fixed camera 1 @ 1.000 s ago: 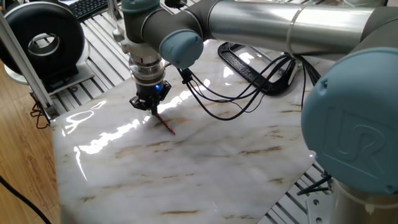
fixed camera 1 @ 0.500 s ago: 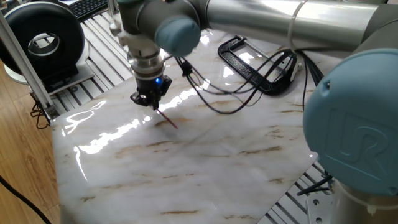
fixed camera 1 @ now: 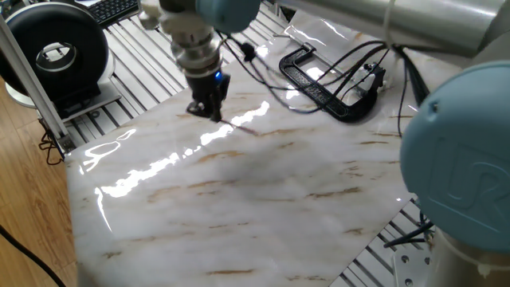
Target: Insert the pencil into the pencil sharpener
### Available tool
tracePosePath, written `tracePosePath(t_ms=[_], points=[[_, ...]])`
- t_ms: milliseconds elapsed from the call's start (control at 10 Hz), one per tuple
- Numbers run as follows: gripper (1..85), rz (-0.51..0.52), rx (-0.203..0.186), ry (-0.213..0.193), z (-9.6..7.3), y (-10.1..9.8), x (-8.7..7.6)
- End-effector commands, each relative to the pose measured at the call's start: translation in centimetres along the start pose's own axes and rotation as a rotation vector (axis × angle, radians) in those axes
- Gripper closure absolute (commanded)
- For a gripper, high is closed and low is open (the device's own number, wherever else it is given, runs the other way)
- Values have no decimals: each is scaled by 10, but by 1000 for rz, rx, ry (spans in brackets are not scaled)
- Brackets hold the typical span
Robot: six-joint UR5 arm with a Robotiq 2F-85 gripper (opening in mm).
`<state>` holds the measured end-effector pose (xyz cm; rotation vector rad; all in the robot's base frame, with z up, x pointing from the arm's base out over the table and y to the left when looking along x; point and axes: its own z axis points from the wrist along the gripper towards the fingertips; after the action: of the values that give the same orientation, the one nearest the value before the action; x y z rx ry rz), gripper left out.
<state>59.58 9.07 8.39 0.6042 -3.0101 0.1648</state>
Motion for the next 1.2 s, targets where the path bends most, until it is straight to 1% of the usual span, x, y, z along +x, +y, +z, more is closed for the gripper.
tracePosePath(t_ms=[0, 100, 300, 400, 500, 600, 700, 800, 900, 1000, 1100], points=[[847, -232, 19, -26, -17, -20, 13], [847, -264, -21, -77, -16, -13, 8], [847, -347, -14, -121, -12, -22, 8], [847, -371, 17, -124, -13, -29, 7], [847, -351, 6, -123, -13, -25, 6], [847, -342, -24, -132, -14, -18, 5], [847, -342, -33, -135, -14, -15, 5], [847, -371, -36, -116, -13, -15, 10], [847, -398, -40, -119, -13, -13, 10], [847, -413, -102, -168, -16, 5, 1], [847, -455, -77, -168, -16, 0, 0]])
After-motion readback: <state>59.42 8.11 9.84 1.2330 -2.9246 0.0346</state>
